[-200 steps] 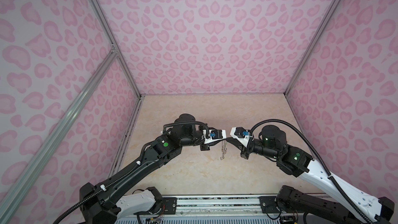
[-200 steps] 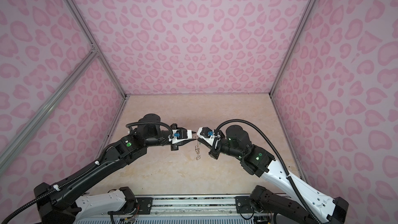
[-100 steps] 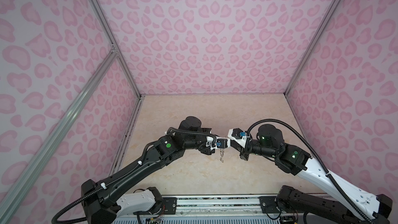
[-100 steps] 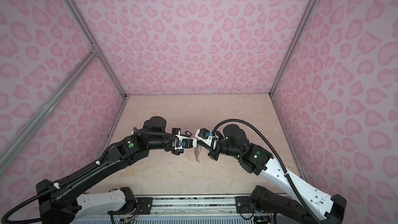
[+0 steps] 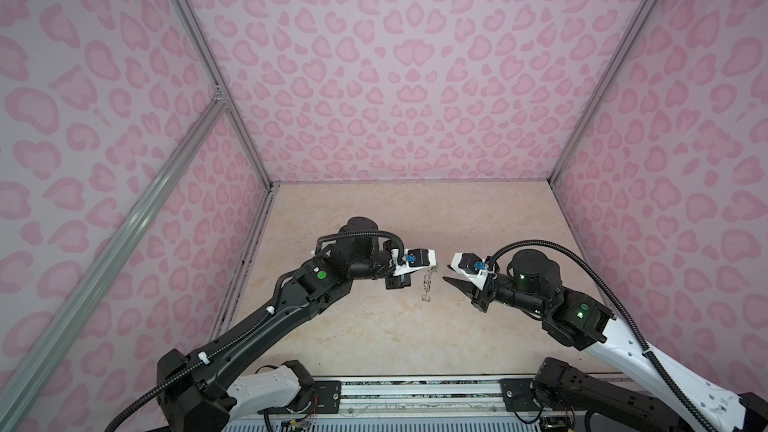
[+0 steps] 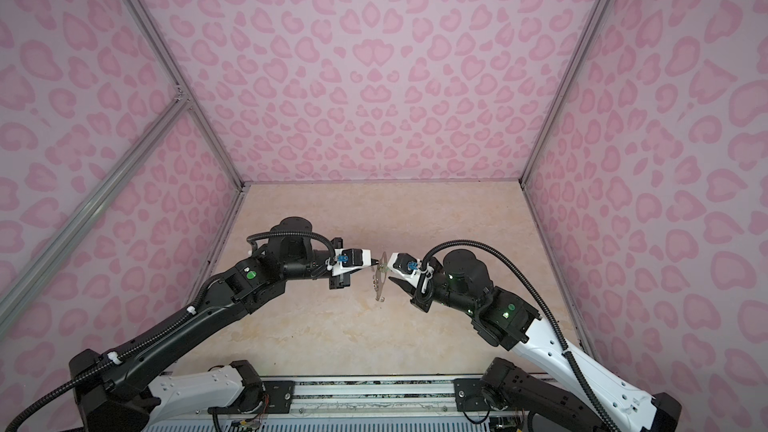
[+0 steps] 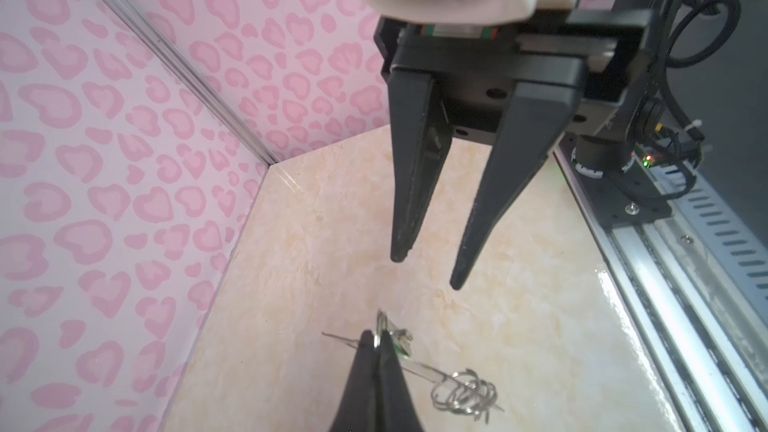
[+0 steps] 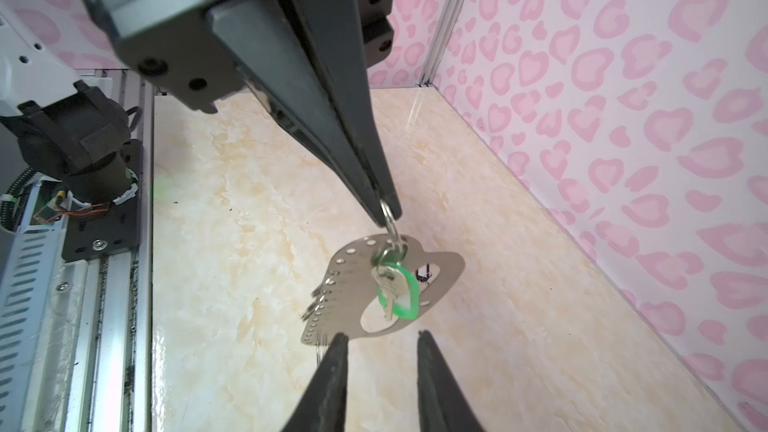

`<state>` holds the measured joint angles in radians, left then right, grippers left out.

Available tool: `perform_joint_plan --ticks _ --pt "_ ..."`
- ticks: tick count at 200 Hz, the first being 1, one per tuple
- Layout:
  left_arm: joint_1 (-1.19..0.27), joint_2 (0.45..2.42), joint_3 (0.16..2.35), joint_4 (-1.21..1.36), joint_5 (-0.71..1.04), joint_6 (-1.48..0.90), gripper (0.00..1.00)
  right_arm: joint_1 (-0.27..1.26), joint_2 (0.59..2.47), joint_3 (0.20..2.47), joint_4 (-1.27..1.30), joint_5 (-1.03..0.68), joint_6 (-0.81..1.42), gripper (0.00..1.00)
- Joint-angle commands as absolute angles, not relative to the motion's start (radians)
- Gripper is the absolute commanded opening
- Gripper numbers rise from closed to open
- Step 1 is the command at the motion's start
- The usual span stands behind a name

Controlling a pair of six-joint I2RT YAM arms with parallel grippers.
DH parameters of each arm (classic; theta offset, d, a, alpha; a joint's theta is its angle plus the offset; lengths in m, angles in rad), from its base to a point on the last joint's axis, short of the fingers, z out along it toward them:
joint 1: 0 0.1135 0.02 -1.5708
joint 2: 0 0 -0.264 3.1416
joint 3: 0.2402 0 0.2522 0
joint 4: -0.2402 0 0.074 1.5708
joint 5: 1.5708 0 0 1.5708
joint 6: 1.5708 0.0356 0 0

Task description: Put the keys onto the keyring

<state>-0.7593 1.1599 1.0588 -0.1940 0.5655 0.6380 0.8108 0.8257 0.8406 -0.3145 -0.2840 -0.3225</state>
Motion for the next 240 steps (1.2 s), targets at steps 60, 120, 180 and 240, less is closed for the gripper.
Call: perform_joint_plan --ticks 60,120,180,240 --pt "-0.741 1.154 0.956 0.183 0.73 0.352 0.03 0.812 0.863 0.78 -0.113 -0.285 -0.252 0.3" --pt "-0.738 1.167 0.902 0.36 0.767 0.251 0.03 0.811 0.867 0.742 -0.027 -0.306 -0.214 0.3" --pt "-0.733 1.165 0.912 0.324 0.794 0.279 0.03 0.781 0.827 0.711 -0.004 -0.391 -0.21 0.29" --pt "-0.733 1.169 0.922 0.307 0.827 0.285 0.03 0.72 0.795 0.664 0.085 -0.531 -0.15 0.27"
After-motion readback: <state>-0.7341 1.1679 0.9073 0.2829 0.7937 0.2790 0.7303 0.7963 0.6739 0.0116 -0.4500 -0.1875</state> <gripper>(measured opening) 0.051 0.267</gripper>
